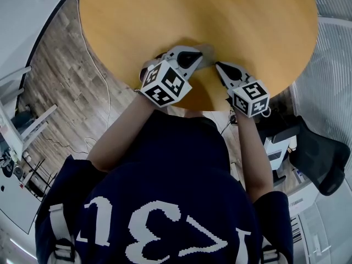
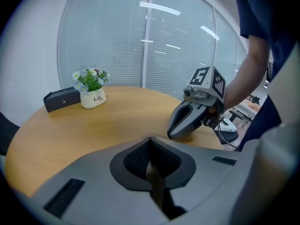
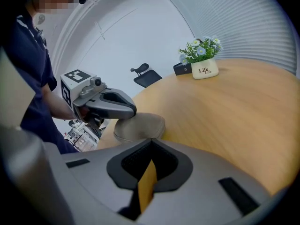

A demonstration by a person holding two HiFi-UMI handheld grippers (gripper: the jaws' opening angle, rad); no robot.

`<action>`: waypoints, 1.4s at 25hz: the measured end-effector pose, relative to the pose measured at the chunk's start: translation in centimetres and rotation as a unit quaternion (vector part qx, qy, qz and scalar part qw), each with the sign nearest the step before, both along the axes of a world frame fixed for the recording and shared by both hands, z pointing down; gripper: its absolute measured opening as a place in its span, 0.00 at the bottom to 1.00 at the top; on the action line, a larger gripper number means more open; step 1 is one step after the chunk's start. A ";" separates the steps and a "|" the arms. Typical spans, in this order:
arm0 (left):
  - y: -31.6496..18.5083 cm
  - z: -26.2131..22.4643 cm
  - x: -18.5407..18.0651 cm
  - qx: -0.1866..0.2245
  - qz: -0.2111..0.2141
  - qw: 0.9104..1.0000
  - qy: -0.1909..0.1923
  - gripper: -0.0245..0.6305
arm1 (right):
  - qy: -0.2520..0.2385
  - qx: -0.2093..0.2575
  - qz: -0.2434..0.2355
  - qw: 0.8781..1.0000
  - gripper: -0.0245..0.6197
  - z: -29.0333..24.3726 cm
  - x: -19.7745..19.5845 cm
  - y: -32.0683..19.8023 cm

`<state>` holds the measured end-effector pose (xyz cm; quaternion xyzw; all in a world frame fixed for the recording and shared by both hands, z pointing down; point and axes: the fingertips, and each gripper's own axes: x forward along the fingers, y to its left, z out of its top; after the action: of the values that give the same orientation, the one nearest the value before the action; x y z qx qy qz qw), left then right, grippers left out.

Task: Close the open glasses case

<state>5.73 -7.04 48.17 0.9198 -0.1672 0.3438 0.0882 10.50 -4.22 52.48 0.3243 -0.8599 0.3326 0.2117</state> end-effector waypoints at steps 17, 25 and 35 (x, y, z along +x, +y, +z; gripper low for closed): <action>-0.1 0.0 -0.1 -0.007 -0.005 1.000 0.001 0.06 | 0.027 -0.008 -0.152 0.988 0.23 0.2 -0.2 -0.2; -0.1 0.0 0.0 -0.005 -0.005 1.000 0.001 0.06 | 0.058 0.001 -0.223 0.973 0.13 0.8 -1.0 0.4; -0.1 0.0 0.1 -0.009 -0.006 1.000 0.001 0.06 | 0.082 0.007 -0.219 0.972 0.08 0.6 -0.8 0.9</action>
<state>5.82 -7.14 48.13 0.9181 -0.1699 0.3442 0.0985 9.65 -3.33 53.11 0.1556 -0.8918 0.2446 0.3473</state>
